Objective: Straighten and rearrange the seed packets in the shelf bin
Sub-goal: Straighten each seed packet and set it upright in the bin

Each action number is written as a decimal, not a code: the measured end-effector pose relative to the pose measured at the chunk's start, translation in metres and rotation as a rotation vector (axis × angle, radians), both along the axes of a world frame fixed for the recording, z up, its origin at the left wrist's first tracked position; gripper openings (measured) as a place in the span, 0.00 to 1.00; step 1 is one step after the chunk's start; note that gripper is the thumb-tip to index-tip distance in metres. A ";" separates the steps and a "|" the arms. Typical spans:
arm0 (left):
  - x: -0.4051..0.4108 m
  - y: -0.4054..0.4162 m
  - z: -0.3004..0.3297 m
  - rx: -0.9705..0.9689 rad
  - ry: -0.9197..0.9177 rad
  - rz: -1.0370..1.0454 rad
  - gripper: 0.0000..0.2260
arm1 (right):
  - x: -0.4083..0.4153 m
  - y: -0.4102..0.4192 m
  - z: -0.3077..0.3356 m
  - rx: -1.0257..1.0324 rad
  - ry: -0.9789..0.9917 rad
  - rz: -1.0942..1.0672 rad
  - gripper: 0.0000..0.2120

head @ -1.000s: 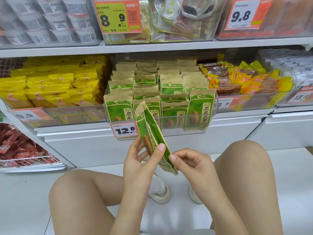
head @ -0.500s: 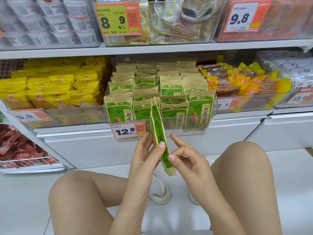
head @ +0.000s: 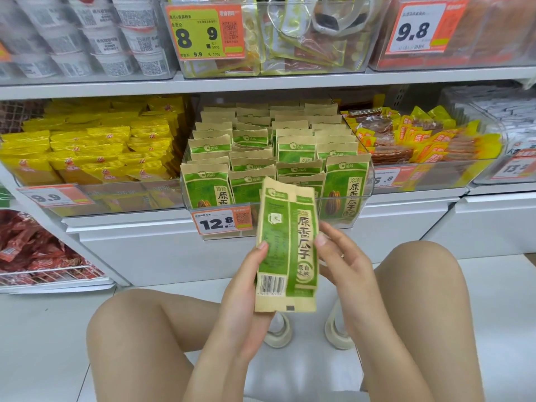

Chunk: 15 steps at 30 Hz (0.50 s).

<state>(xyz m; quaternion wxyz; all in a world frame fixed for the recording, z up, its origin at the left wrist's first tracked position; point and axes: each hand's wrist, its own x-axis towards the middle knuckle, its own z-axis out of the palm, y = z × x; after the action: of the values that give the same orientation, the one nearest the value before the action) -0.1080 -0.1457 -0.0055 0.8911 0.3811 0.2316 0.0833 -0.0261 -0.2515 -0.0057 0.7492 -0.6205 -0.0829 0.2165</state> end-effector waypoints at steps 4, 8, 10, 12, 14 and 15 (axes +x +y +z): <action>-0.002 -0.001 -0.008 0.159 -0.011 -0.075 0.18 | 0.004 -0.006 0.006 0.003 0.043 -0.024 0.15; 0.001 -0.003 -0.014 0.414 0.042 -0.014 0.12 | 0.003 -0.007 0.006 0.019 0.040 -0.101 0.09; 0.004 -0.006 -0.015 0.613 0.080 0.085 0.12 | 0.001 -0.005 0.005 0.026 0.012 -0.133 0.06; 0.007 -0.009 -0.015 0.834 0.122 0.189 0.15 | -0.004 -0.002 0.002 0.028 -0.033 -0.164 0.05; 0.008 -0.013 -0.016 0.977 0.148 0.254 0.12 | -0.009 0.000 0.000 0.027 -0.069 -0.180 0.05; 0.008 -0.015 -0.016 1.005 0.149 0.273 0.10 | -0.012 0.001 -0.001 0.032 -0.079 -0.180 0.05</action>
<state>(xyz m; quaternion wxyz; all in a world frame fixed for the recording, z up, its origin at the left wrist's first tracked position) -0.1003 -0.1603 -0.0216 0.5605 0.7329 0.2735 0.2721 -0.0379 -0.2503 -0.0067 0.7715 -0.6215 -0.0596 0.1224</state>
